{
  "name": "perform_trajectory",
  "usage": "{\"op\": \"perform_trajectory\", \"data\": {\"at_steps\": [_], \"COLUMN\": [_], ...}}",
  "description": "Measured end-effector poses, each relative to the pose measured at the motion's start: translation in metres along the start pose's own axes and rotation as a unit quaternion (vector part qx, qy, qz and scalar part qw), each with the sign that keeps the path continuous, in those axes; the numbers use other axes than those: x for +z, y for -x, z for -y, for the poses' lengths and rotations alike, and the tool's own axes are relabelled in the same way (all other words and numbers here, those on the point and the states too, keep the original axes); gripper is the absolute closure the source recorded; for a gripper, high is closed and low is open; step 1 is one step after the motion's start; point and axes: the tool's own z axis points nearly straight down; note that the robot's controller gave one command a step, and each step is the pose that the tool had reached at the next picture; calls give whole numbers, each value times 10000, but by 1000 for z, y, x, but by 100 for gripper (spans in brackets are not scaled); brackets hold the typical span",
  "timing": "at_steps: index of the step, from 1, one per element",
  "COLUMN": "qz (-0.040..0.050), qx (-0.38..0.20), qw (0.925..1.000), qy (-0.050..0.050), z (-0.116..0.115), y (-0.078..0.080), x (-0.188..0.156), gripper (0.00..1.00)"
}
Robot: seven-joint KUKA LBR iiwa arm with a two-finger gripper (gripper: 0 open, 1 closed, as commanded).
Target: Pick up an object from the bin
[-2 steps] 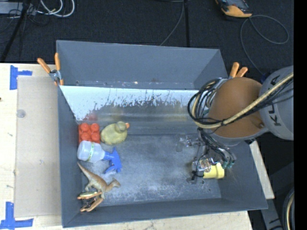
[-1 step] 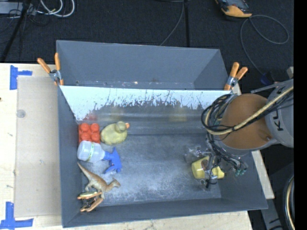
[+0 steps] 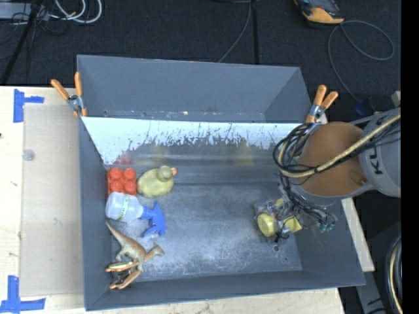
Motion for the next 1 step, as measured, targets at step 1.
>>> {"op": "perform_trajectory", "data": {"at_steps": [1], "qz": [-1], "qx": [3], "qw": [10000], "qy": [0], "z": [0], "y": [0], "x": [0], "gripper": [100]}}
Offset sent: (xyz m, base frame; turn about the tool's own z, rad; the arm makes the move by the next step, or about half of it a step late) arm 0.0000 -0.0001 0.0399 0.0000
